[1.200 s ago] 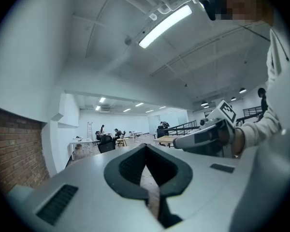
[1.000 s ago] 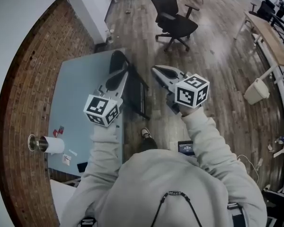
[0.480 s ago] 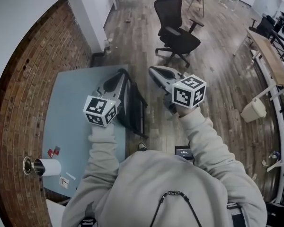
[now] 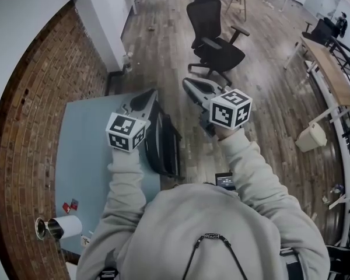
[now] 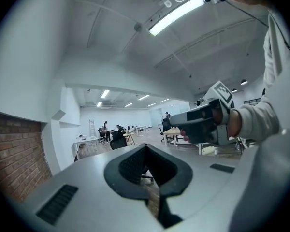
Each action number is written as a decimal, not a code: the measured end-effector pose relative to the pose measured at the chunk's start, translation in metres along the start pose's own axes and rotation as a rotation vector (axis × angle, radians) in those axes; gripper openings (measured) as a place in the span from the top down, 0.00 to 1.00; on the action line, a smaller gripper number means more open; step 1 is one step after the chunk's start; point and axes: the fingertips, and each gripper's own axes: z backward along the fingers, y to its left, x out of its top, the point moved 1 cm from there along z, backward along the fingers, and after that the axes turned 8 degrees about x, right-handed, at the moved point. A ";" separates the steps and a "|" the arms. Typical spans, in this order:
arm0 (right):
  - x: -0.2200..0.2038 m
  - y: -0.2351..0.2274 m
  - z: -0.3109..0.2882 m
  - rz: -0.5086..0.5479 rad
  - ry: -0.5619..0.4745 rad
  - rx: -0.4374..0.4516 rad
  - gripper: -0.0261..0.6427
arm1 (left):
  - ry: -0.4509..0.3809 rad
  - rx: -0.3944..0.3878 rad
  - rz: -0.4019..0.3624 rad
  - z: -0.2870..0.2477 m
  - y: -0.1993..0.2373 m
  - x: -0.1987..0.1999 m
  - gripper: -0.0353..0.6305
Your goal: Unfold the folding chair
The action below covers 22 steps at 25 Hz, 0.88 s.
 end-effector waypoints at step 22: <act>-0.213 -0.098 -0.093 -0.304 0.374 -0.015 0.95 | 0.460 0.154 0.290 -0.024 0.067 -0.224 0.93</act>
